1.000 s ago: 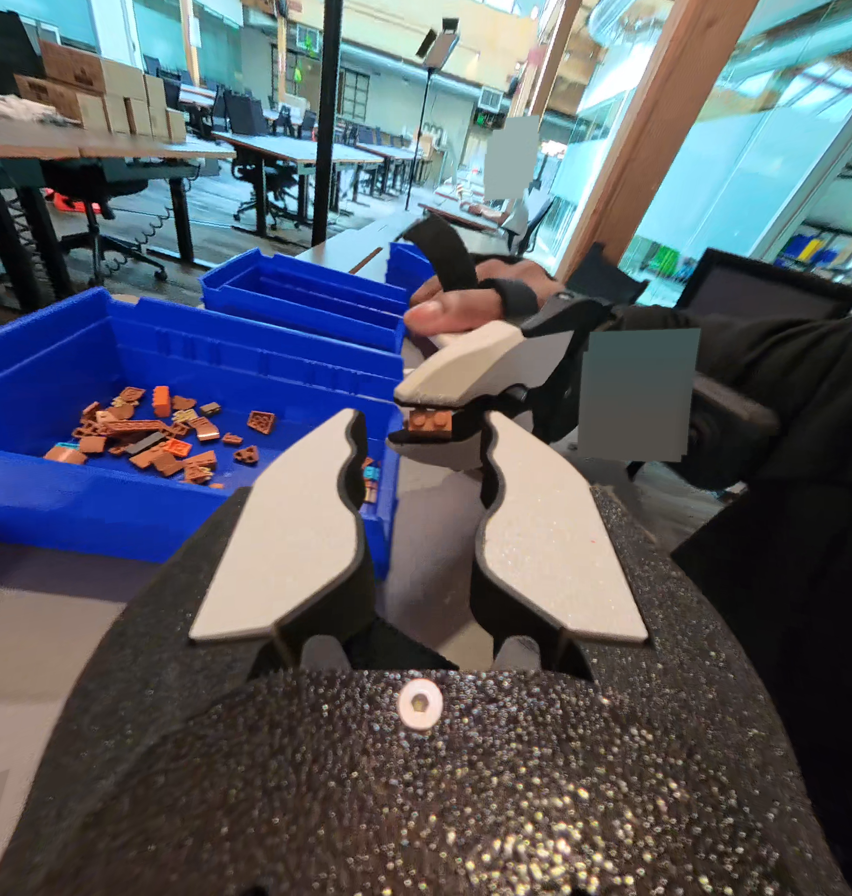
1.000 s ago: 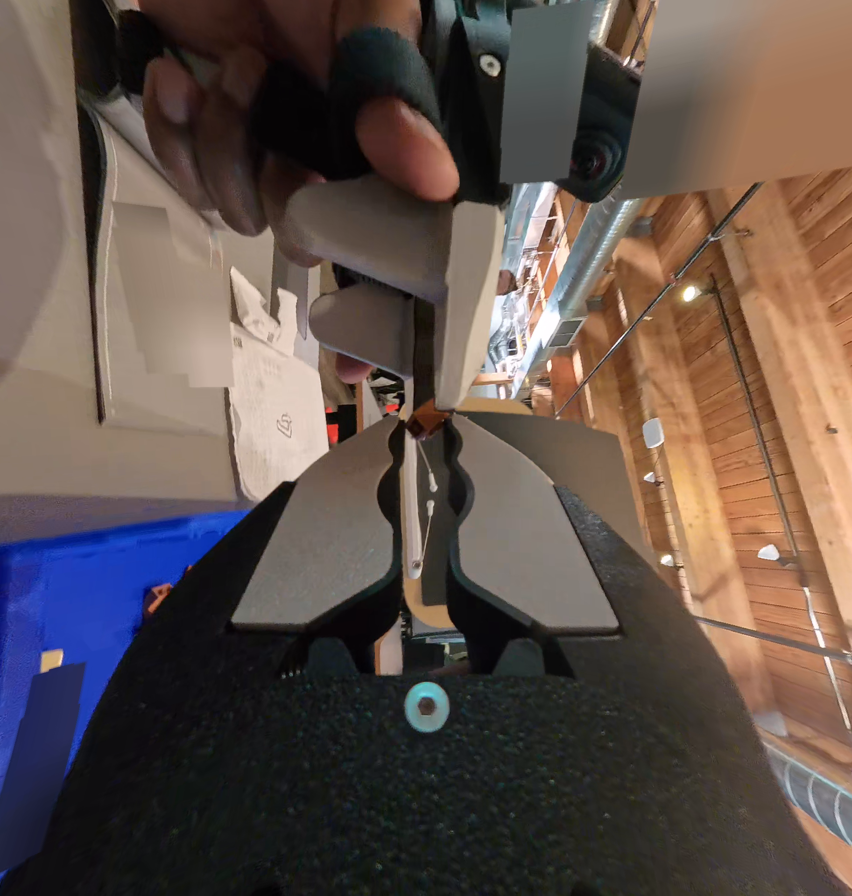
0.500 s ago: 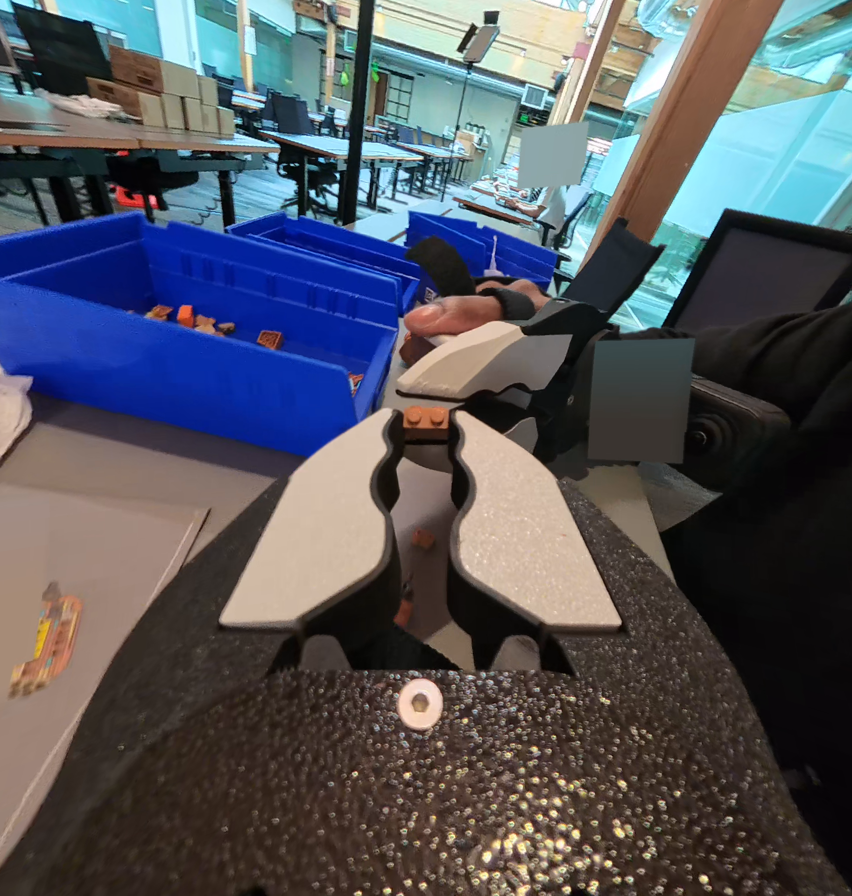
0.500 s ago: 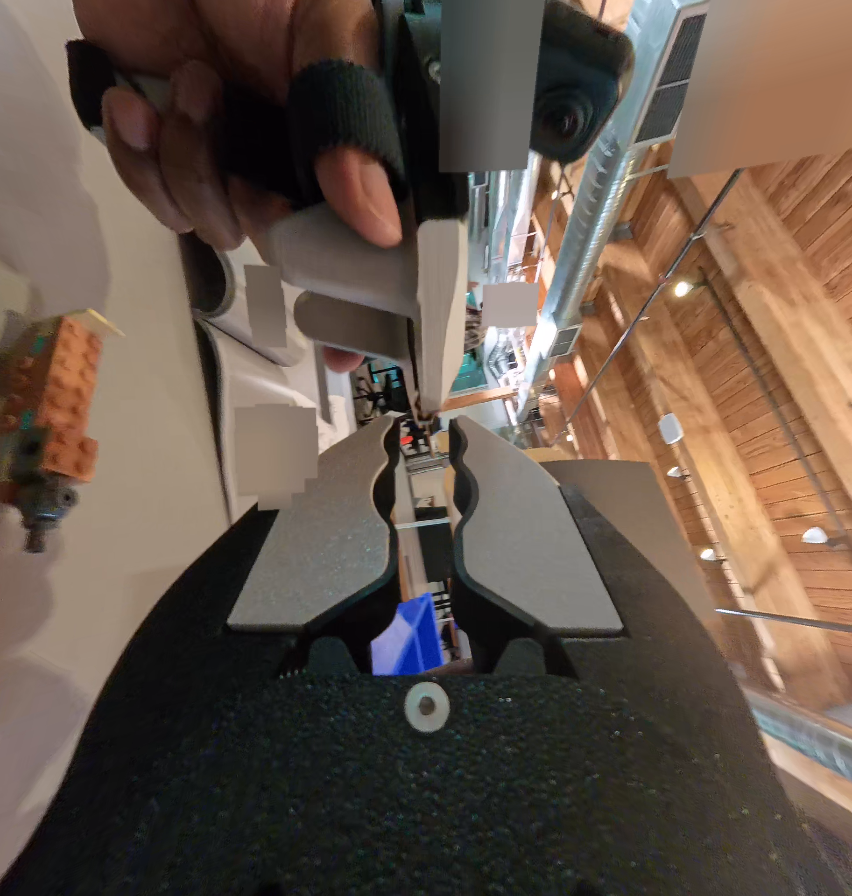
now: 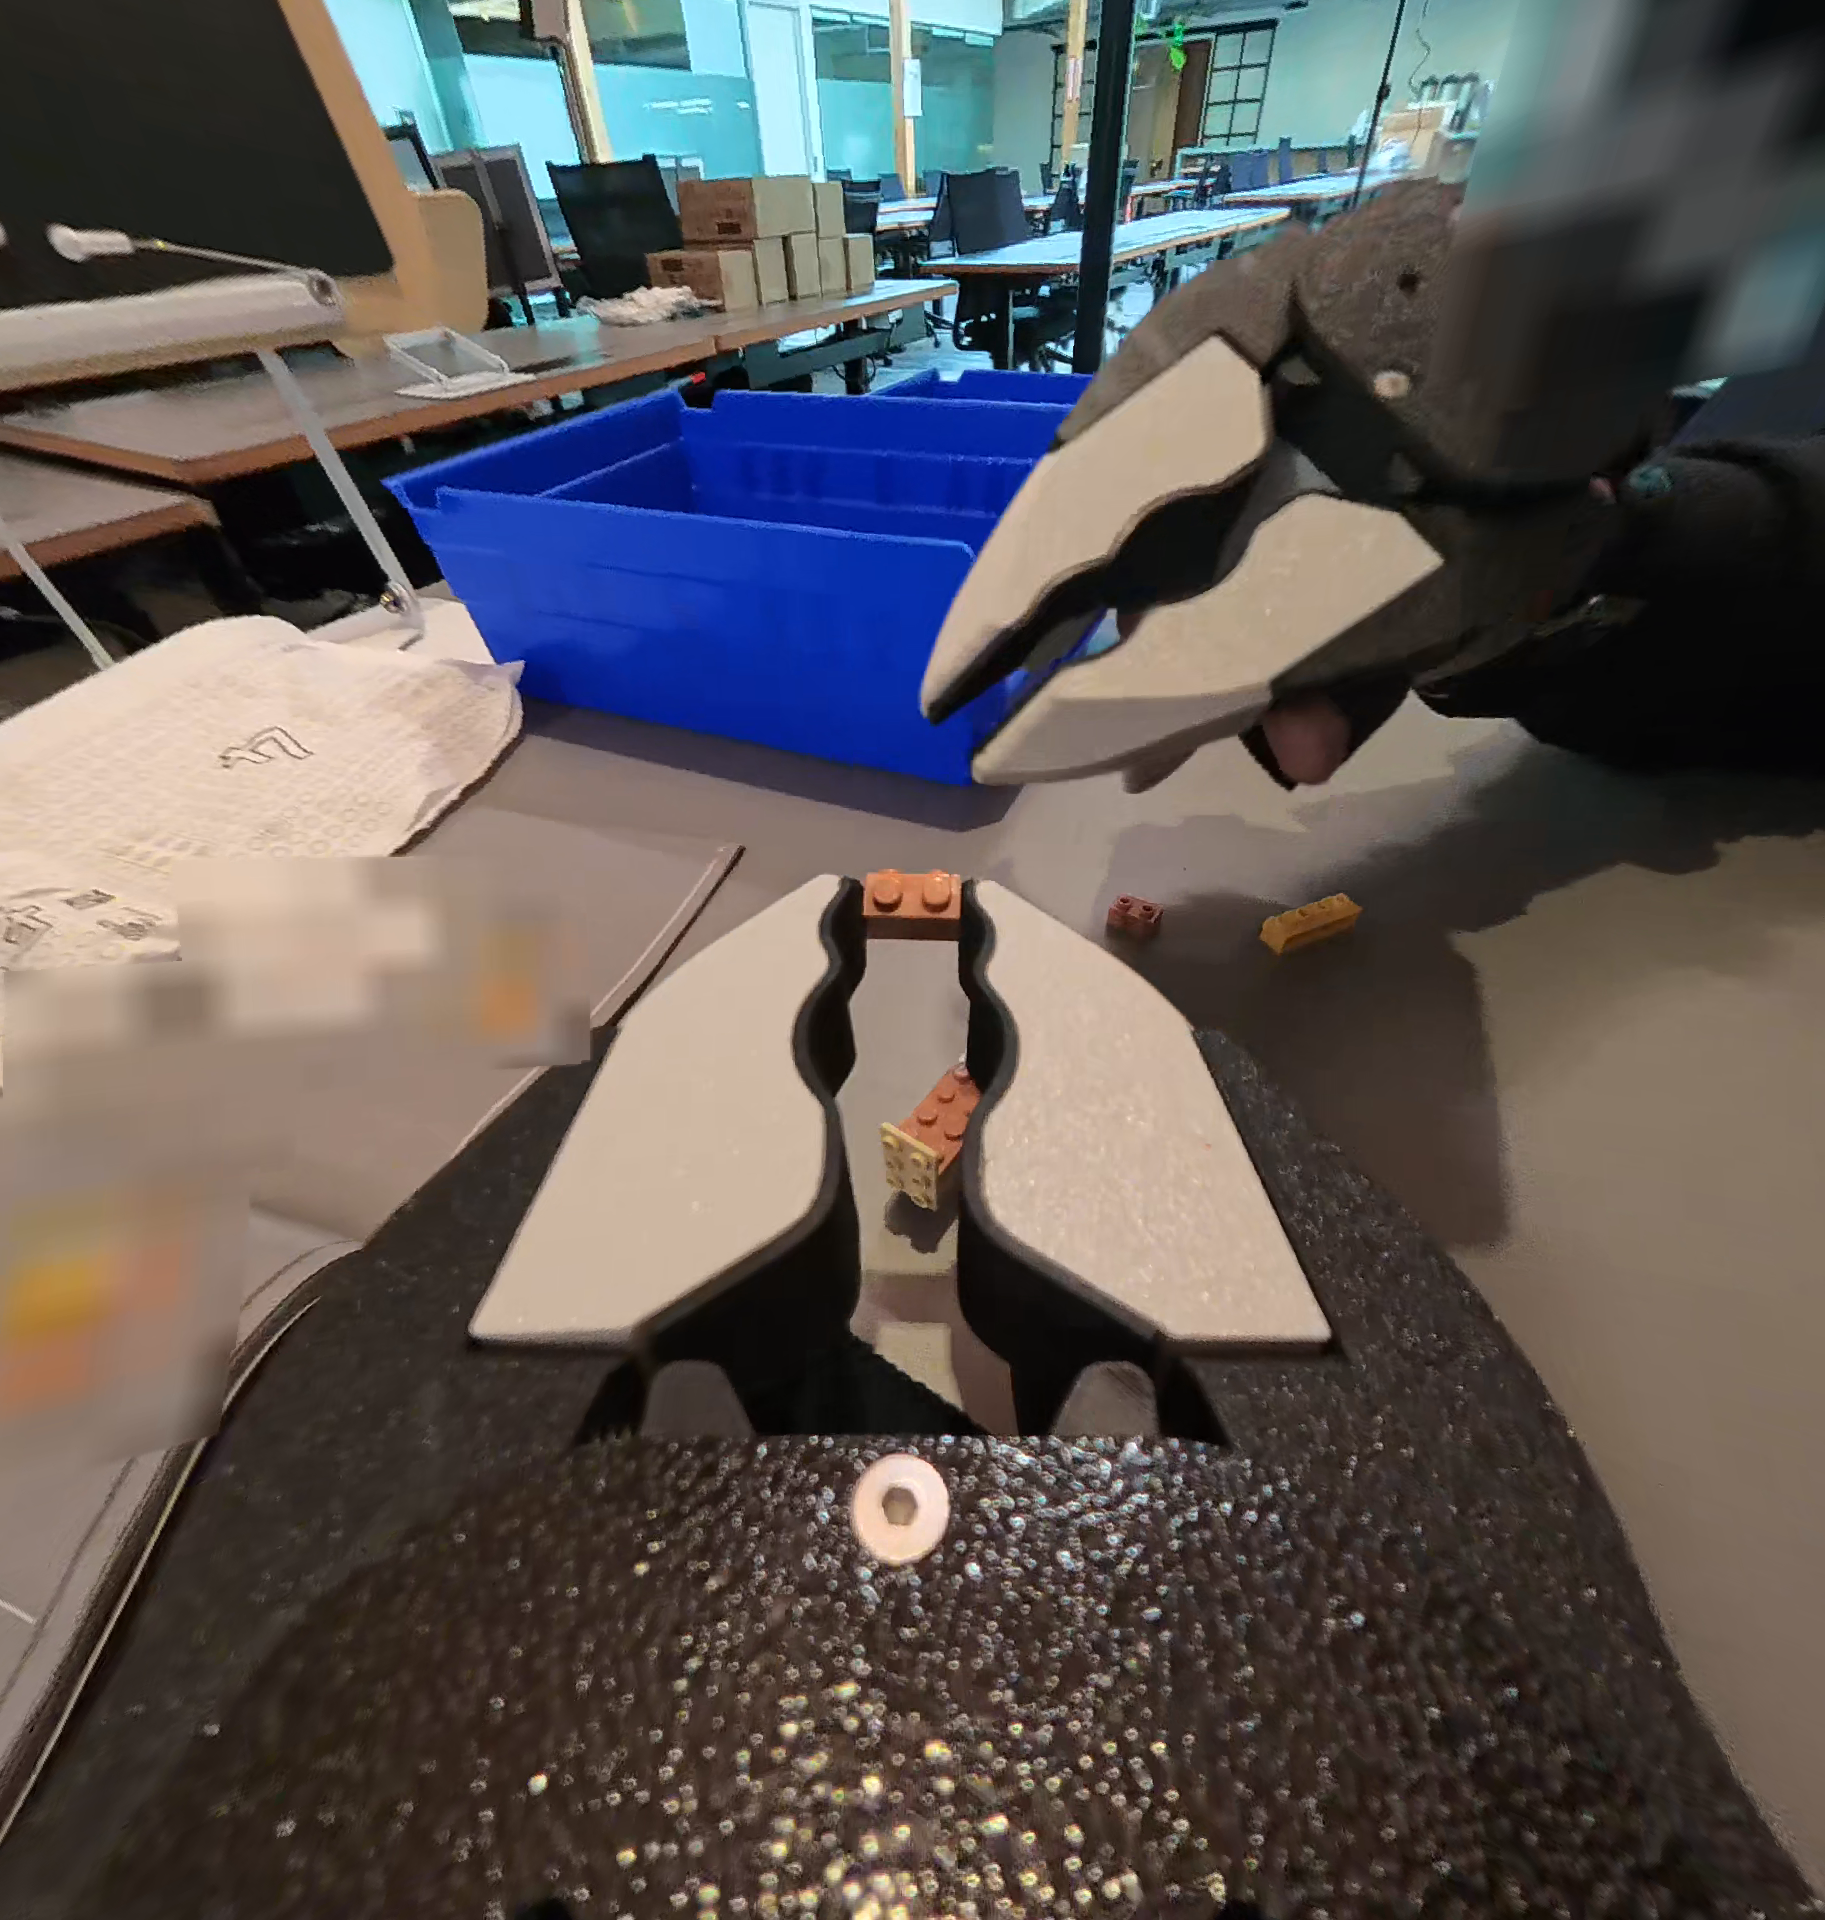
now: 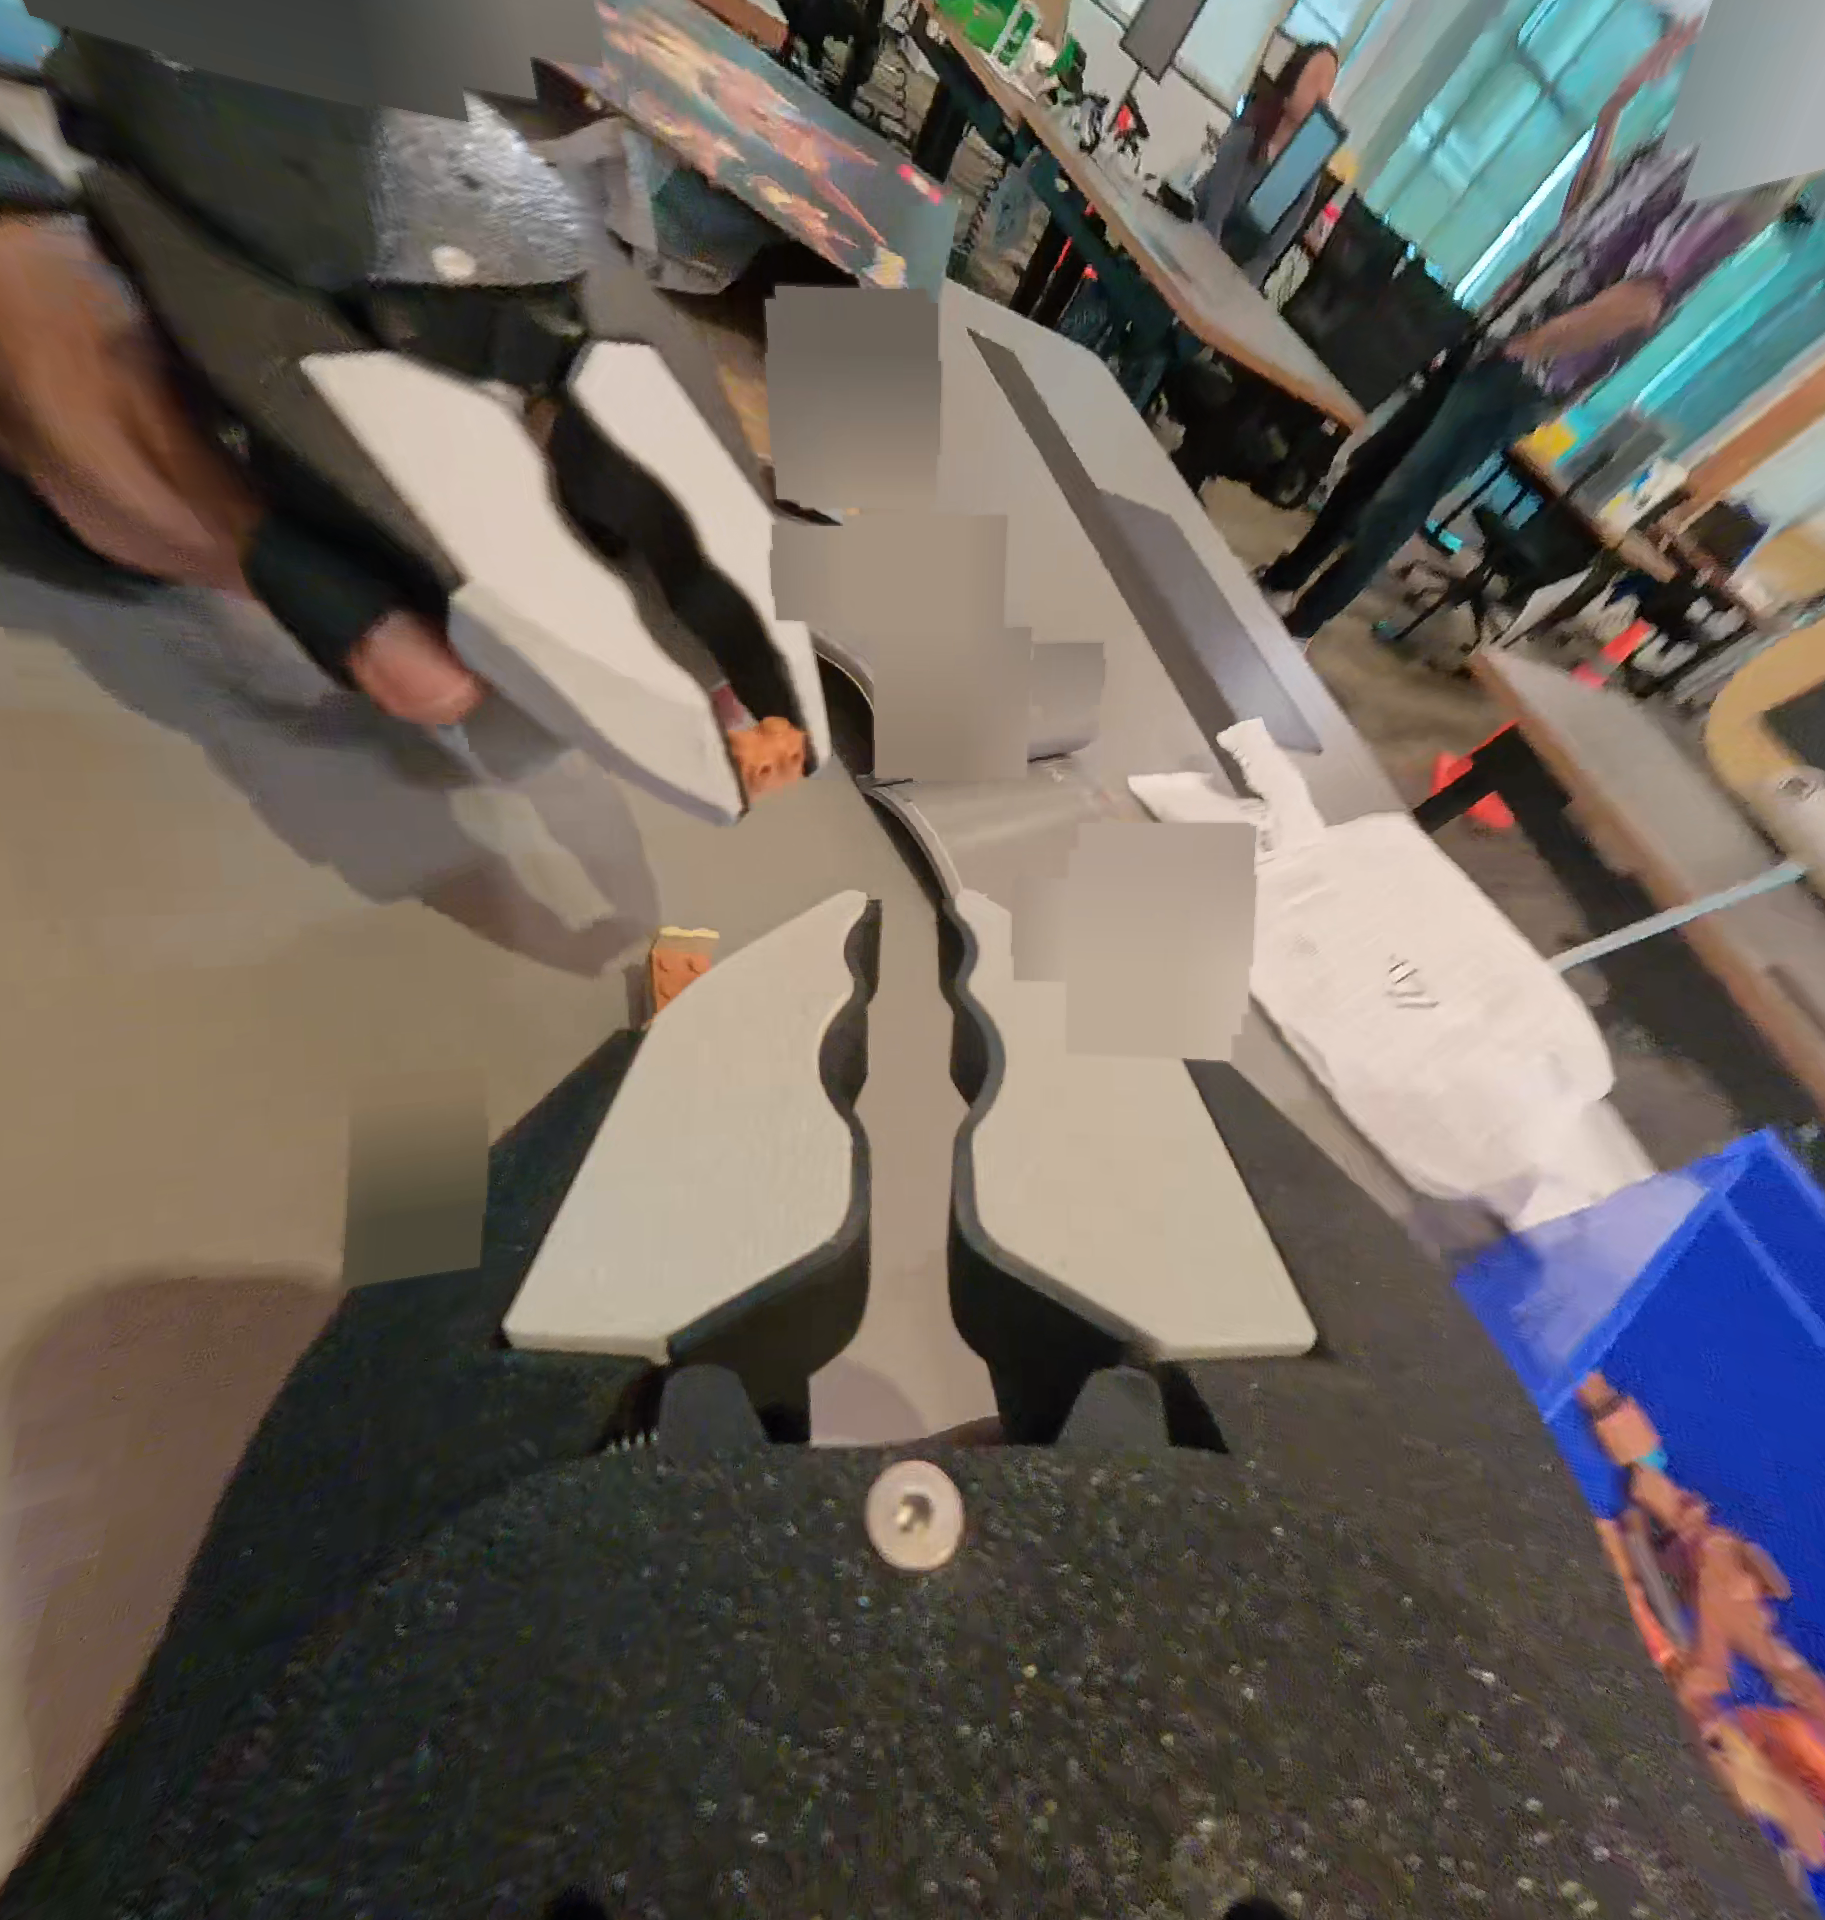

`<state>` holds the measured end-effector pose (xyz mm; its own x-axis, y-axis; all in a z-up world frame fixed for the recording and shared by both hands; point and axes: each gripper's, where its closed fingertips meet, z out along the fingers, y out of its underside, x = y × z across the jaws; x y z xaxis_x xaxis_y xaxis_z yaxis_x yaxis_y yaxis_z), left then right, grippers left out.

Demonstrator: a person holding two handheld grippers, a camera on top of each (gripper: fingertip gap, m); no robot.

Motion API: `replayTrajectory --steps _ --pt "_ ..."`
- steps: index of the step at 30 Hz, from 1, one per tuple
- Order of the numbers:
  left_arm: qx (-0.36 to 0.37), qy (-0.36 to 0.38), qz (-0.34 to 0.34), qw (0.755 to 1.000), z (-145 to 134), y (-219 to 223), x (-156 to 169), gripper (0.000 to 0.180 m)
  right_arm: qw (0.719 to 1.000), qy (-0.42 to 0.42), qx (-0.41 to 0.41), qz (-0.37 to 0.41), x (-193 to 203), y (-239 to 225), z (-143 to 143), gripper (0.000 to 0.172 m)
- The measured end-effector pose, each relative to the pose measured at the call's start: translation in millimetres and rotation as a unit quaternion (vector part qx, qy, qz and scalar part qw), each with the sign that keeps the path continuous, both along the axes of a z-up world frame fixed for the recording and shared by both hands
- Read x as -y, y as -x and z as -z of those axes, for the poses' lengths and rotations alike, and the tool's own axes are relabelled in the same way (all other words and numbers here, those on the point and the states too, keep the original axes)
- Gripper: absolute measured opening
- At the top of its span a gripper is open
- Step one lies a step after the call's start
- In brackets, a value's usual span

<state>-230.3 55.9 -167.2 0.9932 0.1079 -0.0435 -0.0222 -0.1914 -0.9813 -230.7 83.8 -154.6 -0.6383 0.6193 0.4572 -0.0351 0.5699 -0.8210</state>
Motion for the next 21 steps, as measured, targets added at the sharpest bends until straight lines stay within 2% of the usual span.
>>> replayTrajectory --steps 5,10,17,21 --pt "-0.009 -0.011 -0.005 1.000 2.4 -0.3 0.2 0.017 0.997 0.055 0.058 0.010 3.6 4.9 6.3 0.006" --pt "0.028 -0.038 0.013 0.999 2.2 1.9 2.7 0.017 0.996 0.077 0.052 0.010 6.7 17.1 5.9 0.000" --pt "0.026 -0.039 0.015 0.999 1.8 3.1 2.9 0.017 0.983 0.131 0.124 -0.011 13.6 22.7 8.6 0.006" --pt "-0.010 -0.023 -0.010 1.000 5.4 11.9 4.2 0.017 0.972 0.158 0.171 -0.031 17.2 17.2 3.4 0.013"
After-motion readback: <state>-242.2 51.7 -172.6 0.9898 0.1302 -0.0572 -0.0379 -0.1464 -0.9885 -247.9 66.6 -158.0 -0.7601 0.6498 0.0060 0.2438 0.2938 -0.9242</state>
